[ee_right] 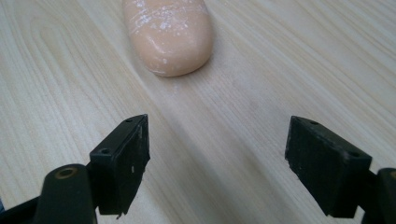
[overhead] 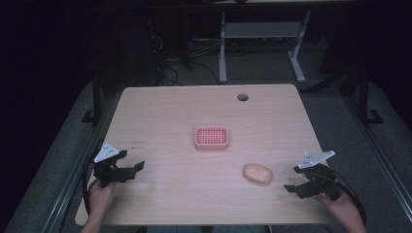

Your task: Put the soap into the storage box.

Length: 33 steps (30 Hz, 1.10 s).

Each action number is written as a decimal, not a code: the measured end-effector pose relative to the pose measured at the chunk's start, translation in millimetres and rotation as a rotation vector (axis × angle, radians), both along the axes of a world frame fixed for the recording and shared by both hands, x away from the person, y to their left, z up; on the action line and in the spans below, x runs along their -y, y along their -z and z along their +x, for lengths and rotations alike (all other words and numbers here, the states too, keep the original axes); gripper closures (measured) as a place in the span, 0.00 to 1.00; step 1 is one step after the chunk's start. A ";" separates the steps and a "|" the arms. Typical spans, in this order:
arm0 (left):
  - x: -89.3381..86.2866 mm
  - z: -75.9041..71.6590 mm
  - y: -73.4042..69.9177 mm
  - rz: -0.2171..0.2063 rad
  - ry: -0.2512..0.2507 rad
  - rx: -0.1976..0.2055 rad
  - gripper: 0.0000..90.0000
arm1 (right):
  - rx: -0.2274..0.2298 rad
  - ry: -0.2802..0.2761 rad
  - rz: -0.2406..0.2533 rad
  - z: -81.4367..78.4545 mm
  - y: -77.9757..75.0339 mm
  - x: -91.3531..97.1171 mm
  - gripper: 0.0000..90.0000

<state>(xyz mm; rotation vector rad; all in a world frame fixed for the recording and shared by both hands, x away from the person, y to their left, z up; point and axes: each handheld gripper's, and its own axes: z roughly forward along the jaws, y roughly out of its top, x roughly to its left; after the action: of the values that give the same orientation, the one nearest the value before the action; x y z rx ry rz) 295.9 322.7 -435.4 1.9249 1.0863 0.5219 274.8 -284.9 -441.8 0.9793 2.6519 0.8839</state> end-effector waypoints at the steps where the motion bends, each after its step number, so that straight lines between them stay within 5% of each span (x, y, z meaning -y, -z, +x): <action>1: 0.1 0.3 0.0 0.001 -0.001 0.001 0.16 | 0.003 -0.003 -0.003 0.4 -0.2 -1.0 0.24; 17: 4.9 -1.2 1.6 0.025 0.027 -0.014 0.16 | -0.030 -0.036 0.009 13.8 -14.7 -20.3 0.17; 24: 4.7 -0.5 1.3 0.028 0.030 -0.012 0.16 | -0.050 -0.069 -0.058 23.7 -18.7 -38.1 0.17; 33: 5.8 -1.2 0.4 0.034 0.048 -0.005 0.16 | -0.050 -0.101 -0.066 29.0 -26.4 -57.5 0.17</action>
<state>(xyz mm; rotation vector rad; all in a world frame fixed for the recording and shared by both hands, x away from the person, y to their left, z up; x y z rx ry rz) 294.7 316.9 -435.7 1.9780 1.0383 0.5128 303.8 -227.3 -415.4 0.8699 2.7753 0.7955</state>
